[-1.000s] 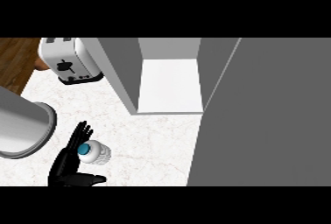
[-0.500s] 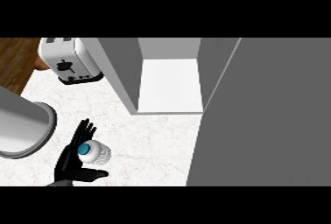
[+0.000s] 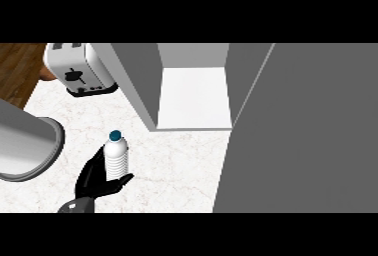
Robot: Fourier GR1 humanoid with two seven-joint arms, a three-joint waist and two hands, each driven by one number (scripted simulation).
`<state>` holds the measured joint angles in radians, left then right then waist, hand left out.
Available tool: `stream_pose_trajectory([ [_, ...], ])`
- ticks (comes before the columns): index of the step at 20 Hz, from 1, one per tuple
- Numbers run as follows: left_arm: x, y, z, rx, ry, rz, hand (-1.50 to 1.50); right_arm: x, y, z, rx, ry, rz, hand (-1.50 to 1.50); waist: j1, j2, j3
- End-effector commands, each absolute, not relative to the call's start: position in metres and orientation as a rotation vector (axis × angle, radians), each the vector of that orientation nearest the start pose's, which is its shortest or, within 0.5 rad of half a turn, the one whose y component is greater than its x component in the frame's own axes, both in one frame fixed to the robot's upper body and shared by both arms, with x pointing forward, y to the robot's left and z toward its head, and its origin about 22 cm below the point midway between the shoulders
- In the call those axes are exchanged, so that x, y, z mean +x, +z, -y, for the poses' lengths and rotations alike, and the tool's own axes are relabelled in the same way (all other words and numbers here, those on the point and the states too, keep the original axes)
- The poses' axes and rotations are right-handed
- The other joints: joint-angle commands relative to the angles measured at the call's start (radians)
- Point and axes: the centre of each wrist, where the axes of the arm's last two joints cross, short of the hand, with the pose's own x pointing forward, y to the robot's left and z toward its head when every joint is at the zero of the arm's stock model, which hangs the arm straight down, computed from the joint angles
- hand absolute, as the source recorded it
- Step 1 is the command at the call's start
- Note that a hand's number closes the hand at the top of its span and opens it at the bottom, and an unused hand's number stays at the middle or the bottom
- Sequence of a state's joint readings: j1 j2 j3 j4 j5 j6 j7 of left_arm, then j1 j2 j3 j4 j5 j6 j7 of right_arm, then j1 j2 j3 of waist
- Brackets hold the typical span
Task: Pick up the bottled water, place it into the cabinet and close the cabinet
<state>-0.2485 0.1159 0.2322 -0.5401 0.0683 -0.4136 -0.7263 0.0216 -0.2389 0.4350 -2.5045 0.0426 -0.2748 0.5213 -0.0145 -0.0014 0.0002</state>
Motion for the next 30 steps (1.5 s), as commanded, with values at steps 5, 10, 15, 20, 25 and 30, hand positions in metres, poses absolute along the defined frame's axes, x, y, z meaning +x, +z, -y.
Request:
stream_pose_trajectory([
  [5, 0.225, -0.159, -0.277, -0.418, 0.077, 1.586, 1.50, 0.105, 0.190, 0.199, 0.173, 0.156, 1.946, -1.50, 0.006, -0.001, 0.000],
  [10, 0.243, -0.147, -0.264, -0.310, -0.038, 1.723, 1.50, 0.099, 0.203, 0.204, 0.144, 0.155, 1.943, -1.50, 0.006, -0.002, -0.001],
  [15, 0.271, -0.140, -0.235, -0.244, 0.022, 1.734, 1.50, 0.100, 0.201, 0.219, 0.111, 0.168, 1.971, -1.50, -0.005, 0.002, 0.000],
  [20, 0.293, -0.132, -0.214, -0.280, 0.071, 1.782, 1.50, 0.103, 0.191, 0.227, 0.055, 0.159, 1.979, -1.50, -0.008, 0.003, 0.000],
  [25, 0.319, -0.109, -0.191, -0.413, 0.109, 1.777, 1.50, 0.106, 0.196, 0.233, 0.059, 0.142, 1.972, -1.50, -0.009, 0.000, -0.001],
  [30, 0.334, -0.090, -0.169, -0.432, 0.079, 1.743, 1.50, 0.123, 0.176, 0.257, -0.002, 0.106, 1.966, -1.50, -0.021, -0.002, 0.001],
])
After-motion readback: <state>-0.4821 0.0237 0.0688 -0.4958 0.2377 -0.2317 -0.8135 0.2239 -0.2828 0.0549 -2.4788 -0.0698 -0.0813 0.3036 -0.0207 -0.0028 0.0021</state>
